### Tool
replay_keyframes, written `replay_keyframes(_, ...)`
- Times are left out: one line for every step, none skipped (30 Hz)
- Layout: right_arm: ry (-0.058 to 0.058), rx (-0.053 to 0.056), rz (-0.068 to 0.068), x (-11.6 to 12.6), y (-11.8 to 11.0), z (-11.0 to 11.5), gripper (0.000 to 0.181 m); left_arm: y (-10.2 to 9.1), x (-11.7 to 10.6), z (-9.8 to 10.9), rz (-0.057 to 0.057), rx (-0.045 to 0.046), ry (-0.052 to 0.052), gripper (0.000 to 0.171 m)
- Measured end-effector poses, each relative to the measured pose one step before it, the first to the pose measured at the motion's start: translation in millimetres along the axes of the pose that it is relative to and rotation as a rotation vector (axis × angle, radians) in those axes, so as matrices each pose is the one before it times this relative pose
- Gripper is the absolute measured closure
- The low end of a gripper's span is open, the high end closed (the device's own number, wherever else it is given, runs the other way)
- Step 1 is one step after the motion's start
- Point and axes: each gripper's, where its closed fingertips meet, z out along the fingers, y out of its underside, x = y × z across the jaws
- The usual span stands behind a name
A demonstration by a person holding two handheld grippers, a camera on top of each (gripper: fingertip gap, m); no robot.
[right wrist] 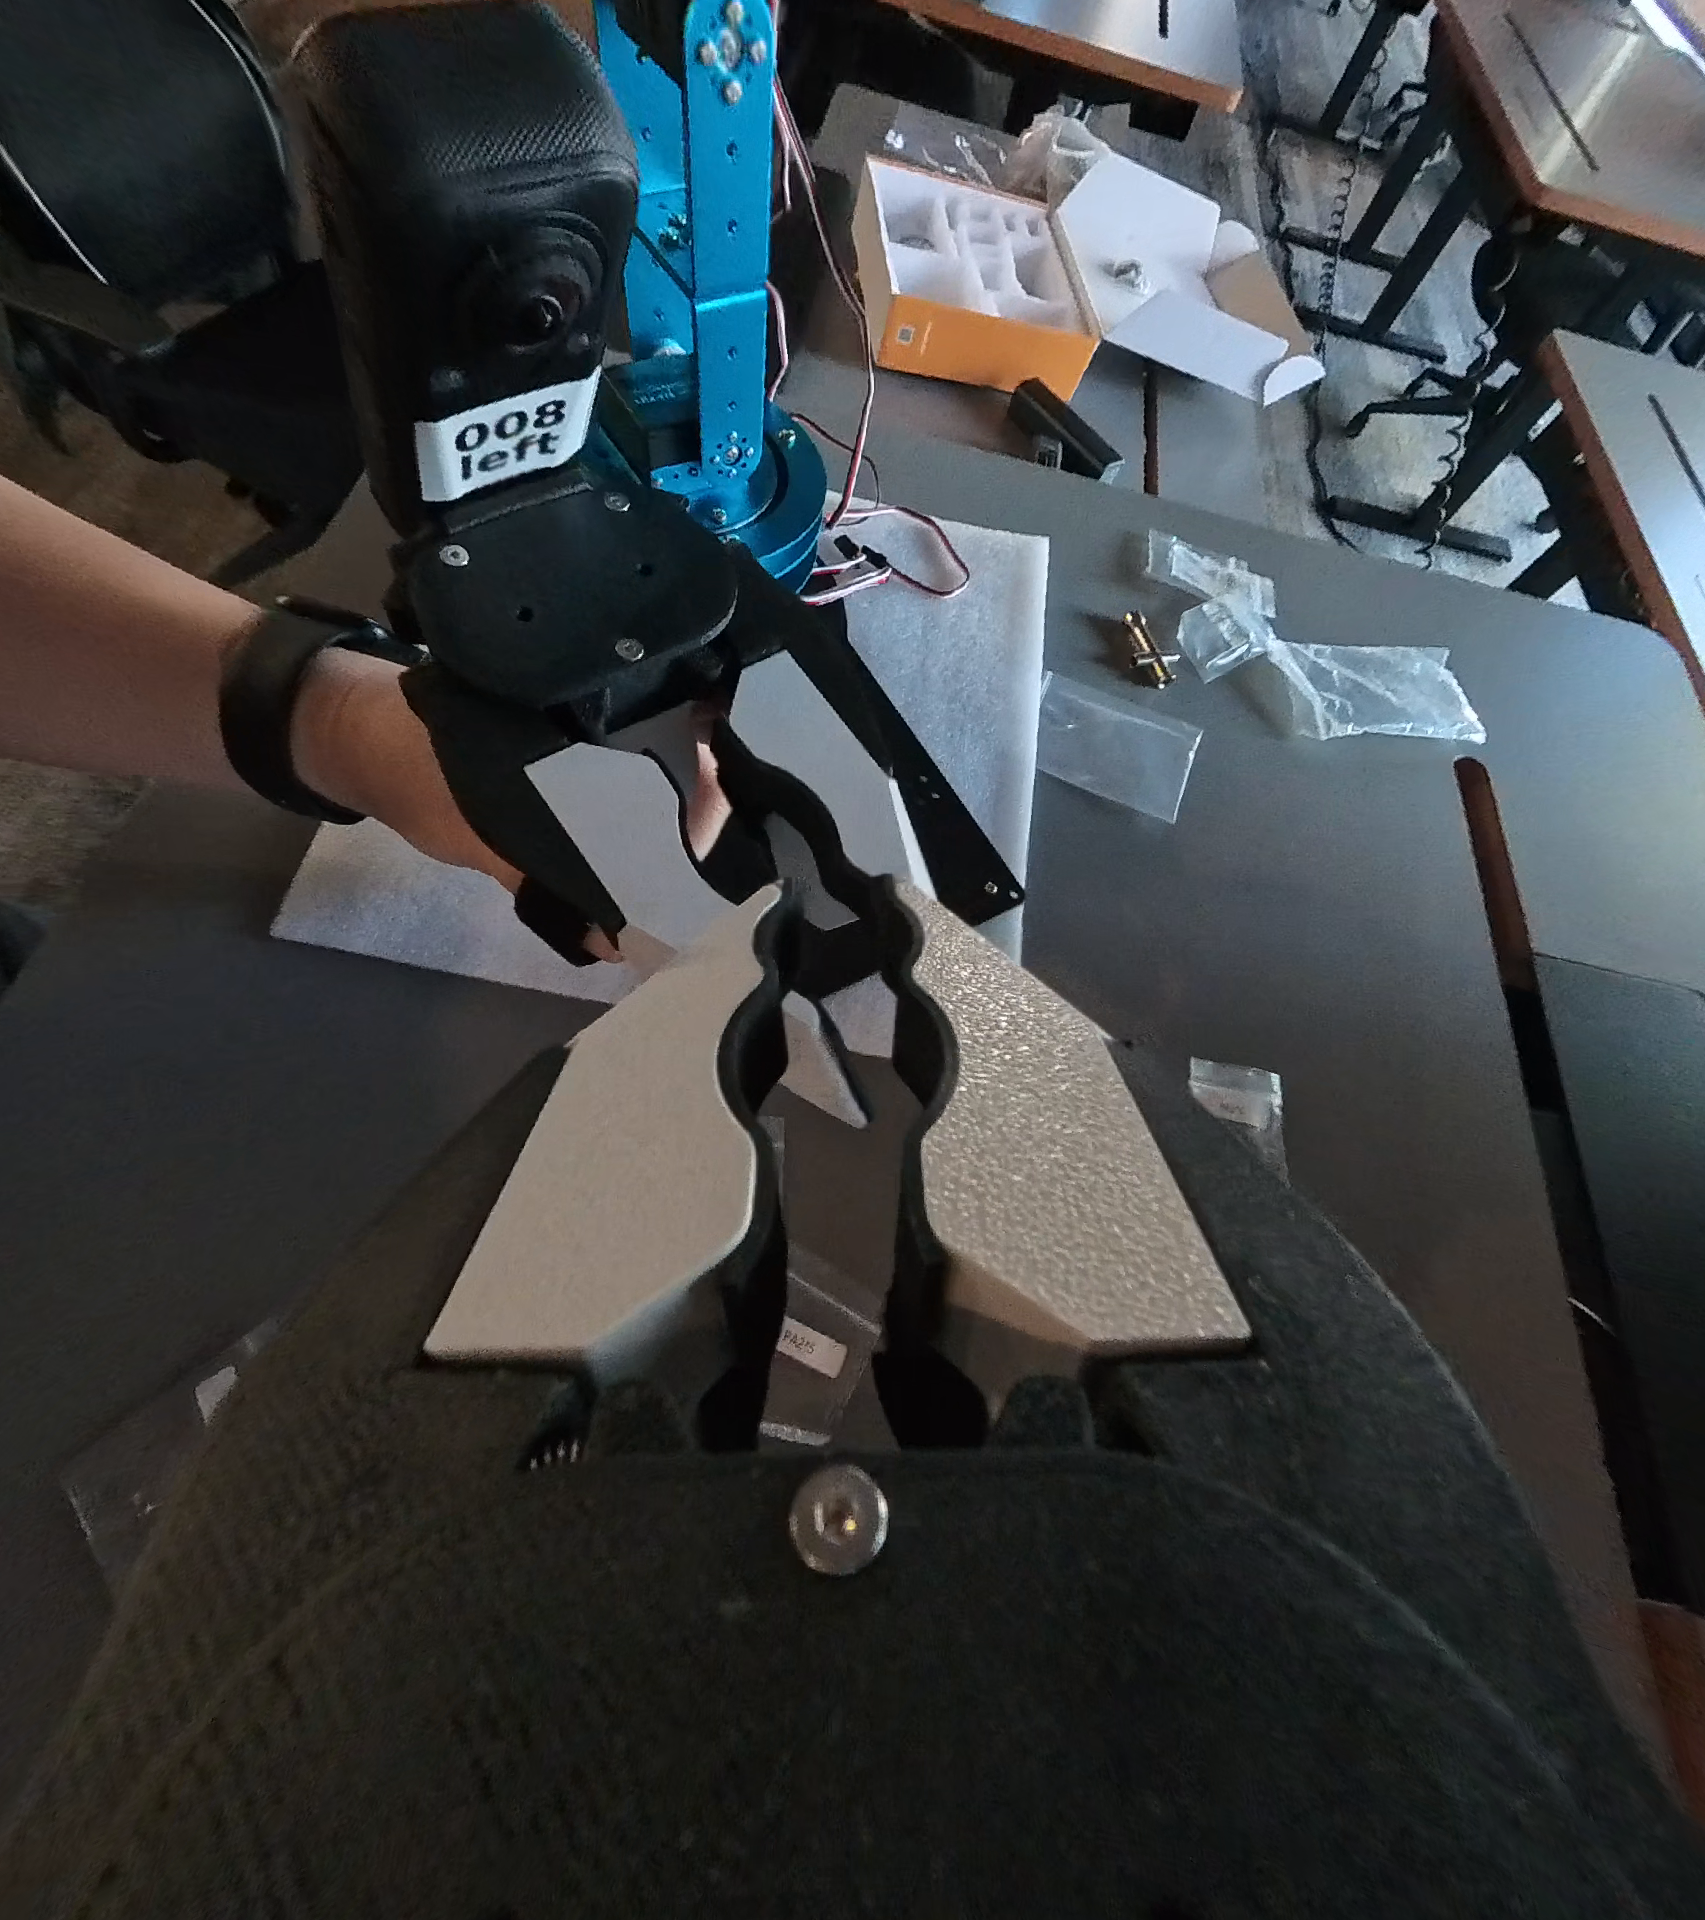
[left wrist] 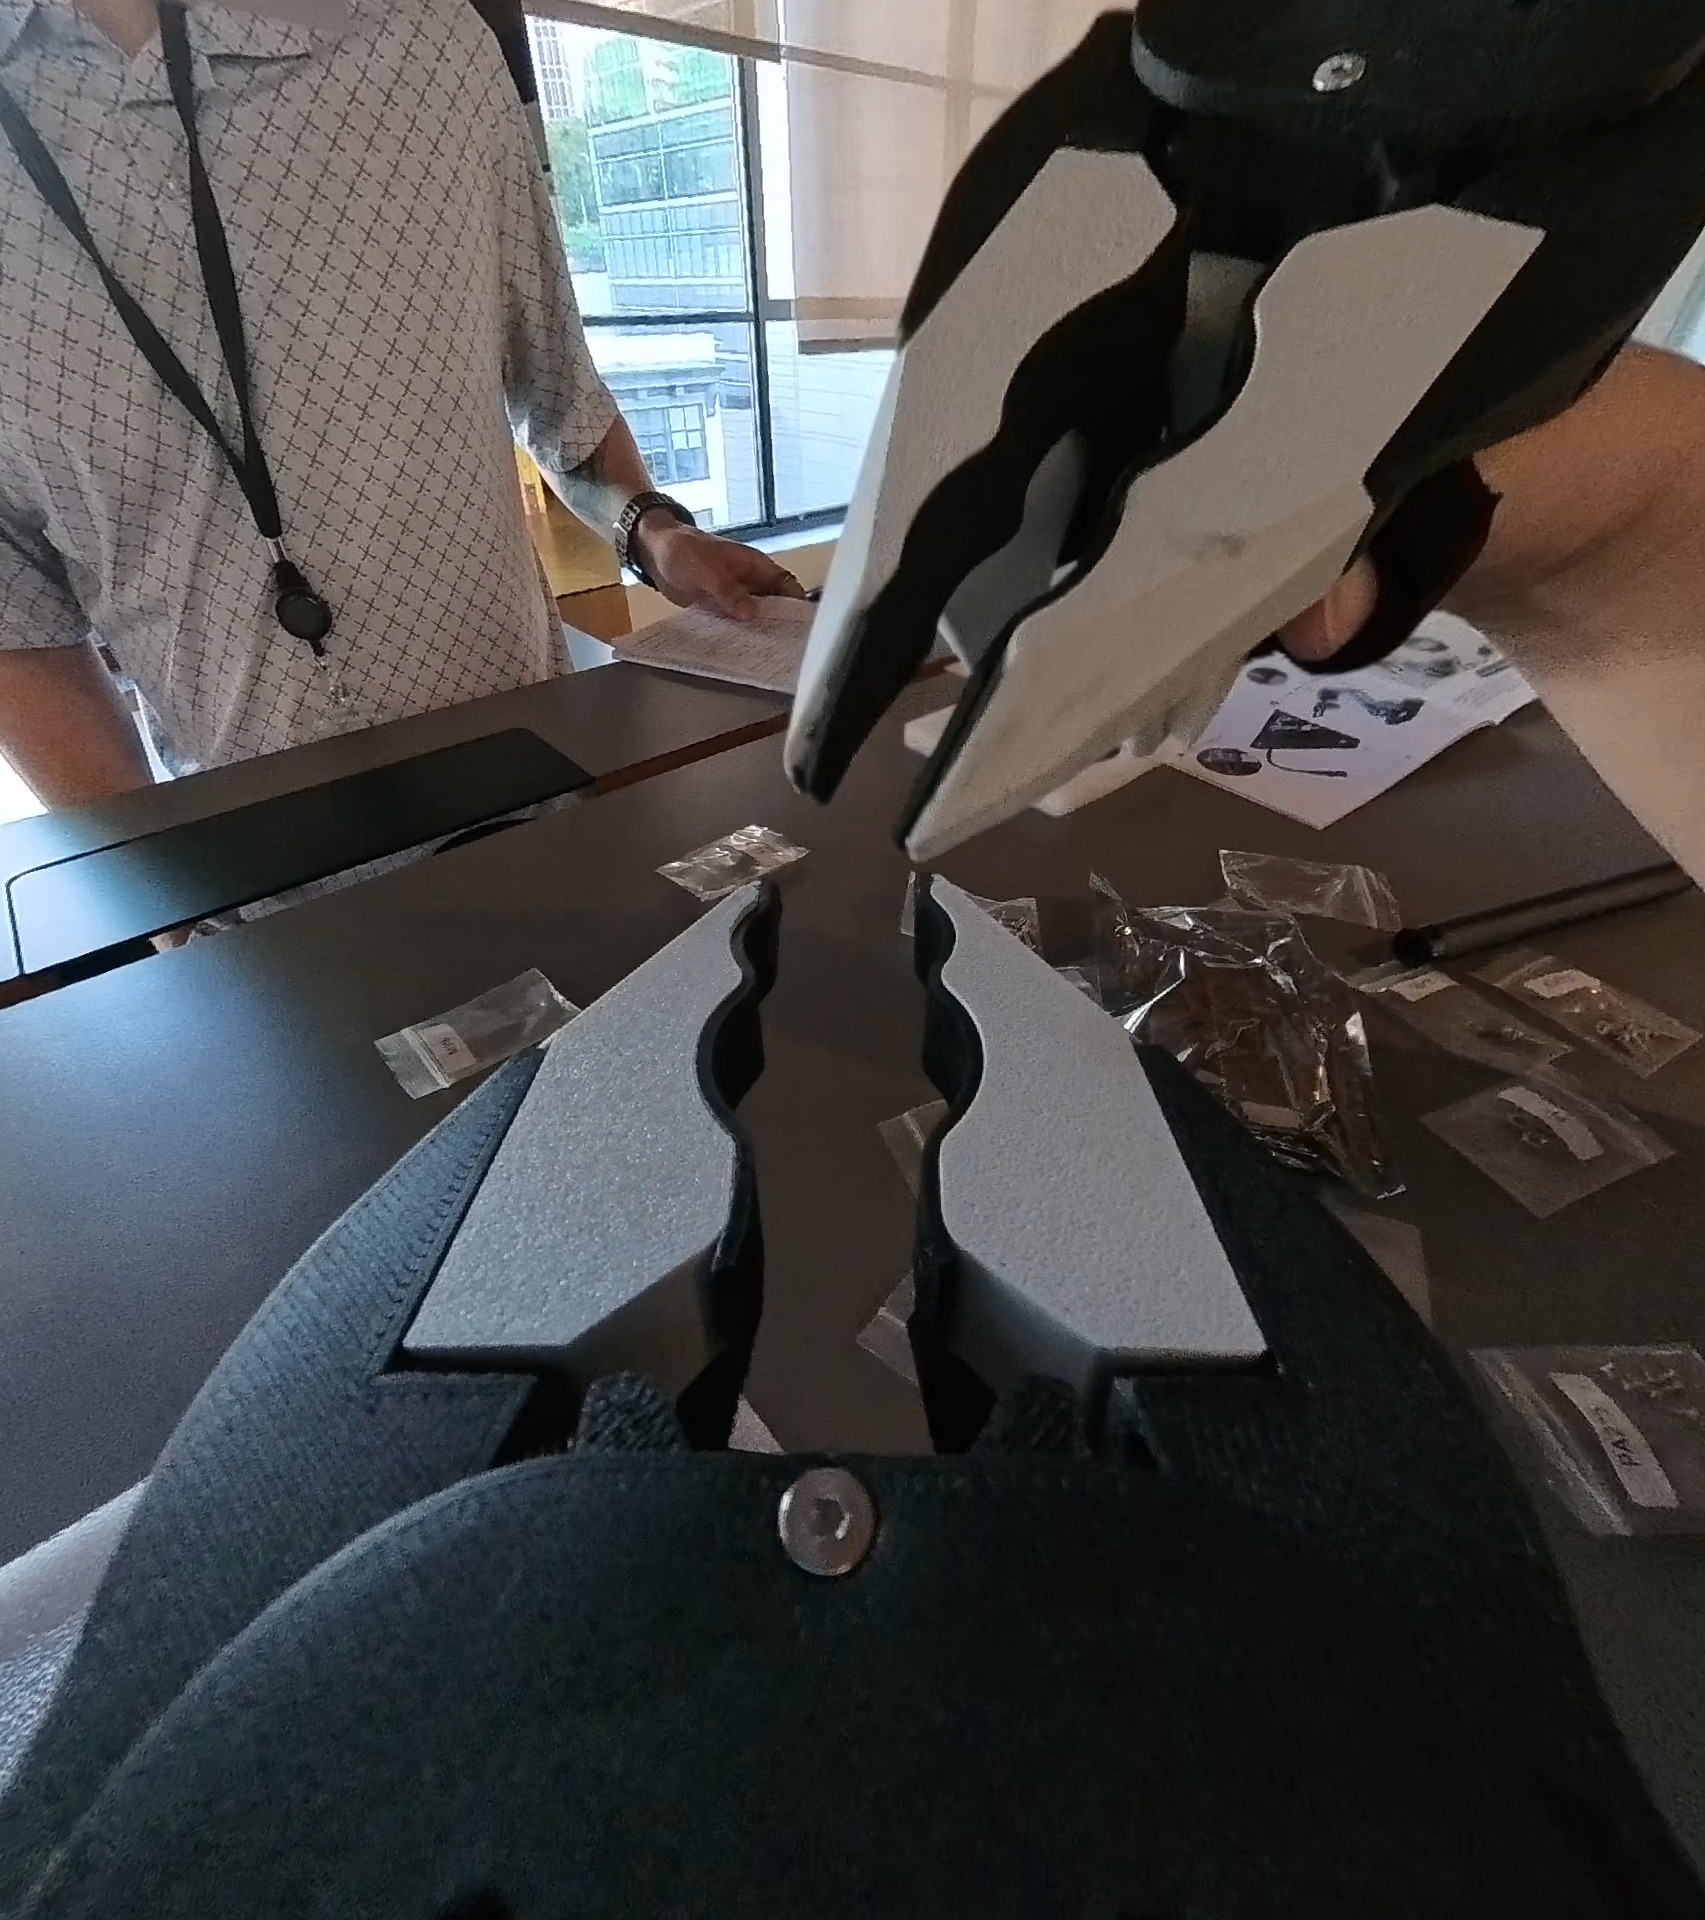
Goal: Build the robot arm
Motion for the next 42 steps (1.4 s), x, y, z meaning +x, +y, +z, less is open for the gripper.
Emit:
replay_keyframes(-0.0078, 0.0033, 0.0052, -0.31, 1.89, 1.76, 0.167, 0.94, -0.33, 0.4, -0.0019, -0.0021, 0.0001, 0.147)
replay_keyframes(-0.0052, 0.0031, 0.0075, 0.49, 2.27, 1.71, 0.168, 1.4, 0.11, 0.46, -0.0025, -0.00416, 0.0025, 0.147)
replay_keyframes(-0.0102, 0.0062, 0.0137, 0.14, 1.89, 1.39, 0.168, 1.26, -0.12, 0.18, 0.0002, -0.00366, 0.0, 0.147)
replay_keyframes(-0.0116, 0.0083, 0.0185, -0.42, 1.08, 0.5, 0.168, 1.08, -0.12, -0.05, 0.0011, -0.00279, -0.0011, 0.147)
replay_keyframes(-0.0061, 0.0116, 0.017, -1.01, -0.98, -1.73, 0.168, 0.66, 0.04, -0.26, -0.0002, -0.00096, -0.0007, 0.147)
replay_keyframes(0.0008, 0.0272, -0.0004, -2.29, -5.12, -4.4, 0.168, 0.02, -0.04, -0.45, -0.0011, 0.00181, -0.0002, 0.147)
replay_keyframes(0.0139, 0.0563, -0.0258, -0.08, -9.29, -4.61, 0.169, 0.04, -0.04, -0.33, -0.0001, 0.00233, -0.0006, 0.147)
replay_keyframes(0.0083, 0.0425, -0.0137, 2.96, -5.07, -1.35, 0.171, 0.15, -0.38, -0.1, 0.0022, 0.00125, -0.0019, 0.146)
replay_keyframes(-0.0109, -0.027, 0.0321, 3.44, 5.88, 1.55, 0.17, 0.21, -0.79, 0.19, 0.001, -0.00026, -0.0033, 0.146)
replay_keyframes(-0.0248, -0.0325, 0.0418, -0.38, 5.26, 1.69, 0.167, 0.23, -0.17, 0.57, -0.0037, -0.00073, 0.0008, 0.146)
replay_keyframes(-0.0168, 0.0099, -0.0051, -3.65, -1.73, 0.99, 0.168, -0.22, 0.44, 0.63, -0.0041, 0.00028, 0.0034, 0.146)
replay_keyframes(0.0138, 0.0048, -0.0304, -0.54, -0.45, 1.09, 0.168, -0.2, 0.05, 0.39, 0.0007, 0.00038, -0.0002, 0.146)
replay_keyframes(0.0118, -0.0195, -0.0111, 1.21, 4.1, 2.01, 0.167, 0.19, -0.05, 0.29, 0.0032, -0.00166, -0.0012, 0.146)
replay_keyframes(-0.0091, -0.0178, 0.0156, 0.58, 4.63, 2.44, 0.165, 0.04, 0.03, 0.48, 0.0013, -0.00151, 0.0002, 0.146)
replay_keyframes(-0.0105, -0.0037, 0.0198, 0.69, 2.63, 1.41, 0.165, -0.23, 0.12, 0.29, -0.0005, -0.00006, 0.0006, 0.146)
replay_keyframes(0.0001, 0.0084, 0.0047, 1.33, 0.6, 0.17, 0.167, -0.32, 0.15, 0.16, -0.0001, 0.00074, -0.0007, 0.146)
replay_keyframes(0.0037, 0.0079, -0.0009, 1.11, 0.04, -0.55, 0.169, -0.37, 0.31, -0.02, 0.0001, 0.00134, 0.0002, 0.146)
replay_keyframes(-0.0029, 0.007, 0.0006, -0.2, -0.53, -0.62, 0.171, -0.05, 0.33, -0.03, 0.0002, 0.00045, 0.0011, 0.146)
replay_keyframes(0.0011, -0.0014, -0.0011, 0.38, 0.19, -0.52, 0.172, 0.45, 0.09, 0.14, 0.0016, -0.002, 0.0001, 0.146)
replay_keyframes(0.0049, -0.0061, -0.0018, 1.0, 0.64, -0.45, 0.172, 0.84, -0.47, 0.33, 0.0014, -0.0029, -0.0015, 0.146)
replay_keyframes(-0.0009, -0.0065, -0.0026, -0.05, 0.28, -0.35, 0.172, 0.94, -0.4, 0.54, -0.0017, -0.00308, 0.0, 0.146)
replay_keyframes(-0.0046, -0.0058, -0.0034, -0.77, 0.04, -0.25, 0.172, 0.71, -0.15, 0.51, -0.0034, -0.00206, 0.0011, 0.146)
replay_keyframes(0.0015, -0.0062, -0.0025, 0.25, -0.07, -0.39, 0.173, 0.09, -0.22, 0.14, -0.001, 0.00072, -0.0007, 0.146)
replay_keyframes(0.0042, -0.0095, -0.0021, 0.79, 0.7, -0.13, 0.173, -0.19, -0.21, 0.04, 0.0009, 0.00219, -0.0015, 0.147)
replay_keyframes(-0.0024, -0.0072, -0.0002, -0.07, 0.67, 0.15, 0.172, -0.13, 0.16, 0.12, 0.0, 0.00086, 0.0003, 0.147)
replay_keyframes(-0.0042, -0.0045, 0.0024, -0.03, 0.65, 0.37, 0.172, 0.19, 0.15, 0.26, -0.0004, -0.00092, 0.0009, 0.146)
replay_keyframes(-0.0014, -0.0043, 0.0025, 0.67, 1.2, 0.6, 0.172, 0.19, 0.01, 0.23, 0.0008, -0.0009, -0.0002, 0.146)
replay_keyframes(-0.0037, -0.0047, 0.0036, 0.44, 1.4, 0.73, 0.172, -0.05, -0.2, 0.23, 0.0008, 0.00018, -0.0008, 0.147)
replay_keyframes(-0.0054, -0.0017, 0.0068, -0.02, 0.9, 0.66, 0.172, -0.36, 0.06, 0.15, -0.0008, 0.00187, 0.0007, 0.147)
replay_keyframes(-0.0035, -0.001, 0.0052, -0.43, 0.29, 0.31, 0.171, -0.47, 0.21, 0.23, -0.0015, 0.0018, 0.0012, 0.146)
replay_keyframes(0.003, -0.0013, -0.0037, -0.06, 0.2, 0.23, 0.171, -0.28, 0.13, 0.19, 0.0002, 0.0004, 0.0006, 0.147)
replay_keyframes(0.0038, -0.0021, -0.0068, 0.31, 0.42, 0.37, 0.171, 0.03, -0.02, 0.19, 0.002, -0.00116, 0.0002, 0.147)
replay_keyframes(0.0014, -0.0048, 0.0005, 1.01, 1.54, 0.65, 0.171, 0.13, -0.09, 0.22, 0.0023, -0.002, -0.0003, 0.147)
replay_keyframes(-0.0028, -0.0002, 0.0089, 0.82, 0.88, 0.28, 0.171, -0.1, -0.17, 0.04, 0.0015, -0.00079, 0.0, 0.147)
replay_keyframes(-0.0045, 0.0071, 0.0078, 0.19, -0.41, -0.43, 0.171, -0.39, -0.21, 0.09, -0.0006, 0.00056, 0.0003, 0.146)
replay_keyframes(0.0033, 0.0062, 0.0011, 0.71, -0.46, -0.67, 0.171, -0.27, -0.23, 0.01, -0.0024, 0.00127, 0.0003, 0.146)
replay_keyframes(0.0037, 0.0081, -0.0024, 0.64, -0.85, -0.77, 0.171, -0.2, -0.23, 0.01, -0.0018, 0.00154, 0.0, 0.146)
replay_keyframes(-0.0031, 0.0053, 0.001, -0.12, -0.4, -0.01, 0.171, 0.18, -0.16, 0.0, -0.0001, -0.00063, -0.0005, 0.147)
replay_keyframes(-0.0033, -0.0062, 0.0052, 0.17, 1.35, 0.62, 0.171, 0.68, -0.12, 0.19, 0.001, -0.00385, 0.0002, 0.146)
replay_keyframes(0.0015, -0.0068, 0.0016, 0.55, 1.41, 0.58, 0.171, 0.57, -0.17, 0.1, 0.0019, -0.00366, 0.0004, 0.146)
replay_keyframes(-0.0007, -0.001, -0.0027, -0.13, 0.45, 0.39, 0.17, -0.19, -0.15, -0.18, 0.0024, 0.00009, -0.001, 0.146)
replay_keyframes(-0.0014, 0.0064, 0.0005, -0.22, -0.5, -0.06, 0.17, -0.43, -0.31, -0.29, 0.0005, 0.0028, -0.0009, 0.147)
